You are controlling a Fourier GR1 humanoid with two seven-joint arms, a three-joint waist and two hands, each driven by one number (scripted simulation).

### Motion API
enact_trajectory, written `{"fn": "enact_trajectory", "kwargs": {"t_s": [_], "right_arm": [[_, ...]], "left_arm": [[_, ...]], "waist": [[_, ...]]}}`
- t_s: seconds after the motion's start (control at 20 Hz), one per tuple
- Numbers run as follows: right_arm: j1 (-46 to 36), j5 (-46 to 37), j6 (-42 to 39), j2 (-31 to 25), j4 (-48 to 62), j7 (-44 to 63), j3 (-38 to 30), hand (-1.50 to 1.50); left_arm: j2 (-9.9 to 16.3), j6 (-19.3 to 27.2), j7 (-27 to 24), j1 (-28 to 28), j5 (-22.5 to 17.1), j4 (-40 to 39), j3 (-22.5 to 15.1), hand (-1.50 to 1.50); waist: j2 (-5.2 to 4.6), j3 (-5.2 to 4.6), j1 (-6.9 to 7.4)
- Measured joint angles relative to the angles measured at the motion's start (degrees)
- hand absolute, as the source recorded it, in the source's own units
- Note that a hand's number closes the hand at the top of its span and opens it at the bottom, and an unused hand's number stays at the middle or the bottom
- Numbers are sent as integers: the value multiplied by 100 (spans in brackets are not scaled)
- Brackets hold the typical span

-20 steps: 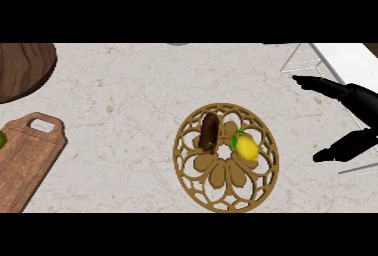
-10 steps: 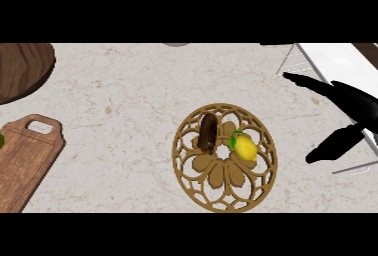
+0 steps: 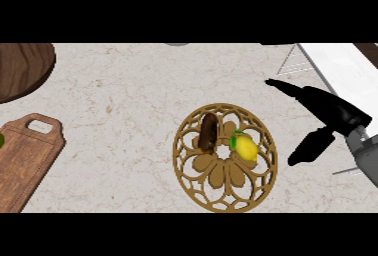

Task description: Pick the lemon from the placemat and place it in the tiered shelf

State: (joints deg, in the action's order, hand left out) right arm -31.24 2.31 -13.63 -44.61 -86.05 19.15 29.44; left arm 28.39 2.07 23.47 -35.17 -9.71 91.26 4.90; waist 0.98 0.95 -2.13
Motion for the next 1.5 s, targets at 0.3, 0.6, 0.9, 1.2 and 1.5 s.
{"fn": "enact_trajectory", "kwargs": {"t_s": [0.3,0.6,0.9,1.2,1.5], "right_arm": [[-137,-371,57,247,-99,632,402,-150],[-208,-695,241,455,-126,1141,608,-150],[-245,-1011,404,730,-186,1555,863,-150],[-297,-1312,561,1005,-117,1886,1066,-150],[-293,-1681,763,1167,62,2072,1237,-150]], "left_arm": [[-208,-7,43,-16,-18,28,145,0],[-374,-69,51,-74,-21,57,282,0],[-524,-100,70,-108,51,109,384,0],[-650,-169,102,-92,129,157,458,0],[-767,-254,171,-131,172,214,558,0]], "waist": [[-9,6,-23],[-9,17,-80],[-17,19,-109],[-42,21,-88],[-61,26,-95]]}}
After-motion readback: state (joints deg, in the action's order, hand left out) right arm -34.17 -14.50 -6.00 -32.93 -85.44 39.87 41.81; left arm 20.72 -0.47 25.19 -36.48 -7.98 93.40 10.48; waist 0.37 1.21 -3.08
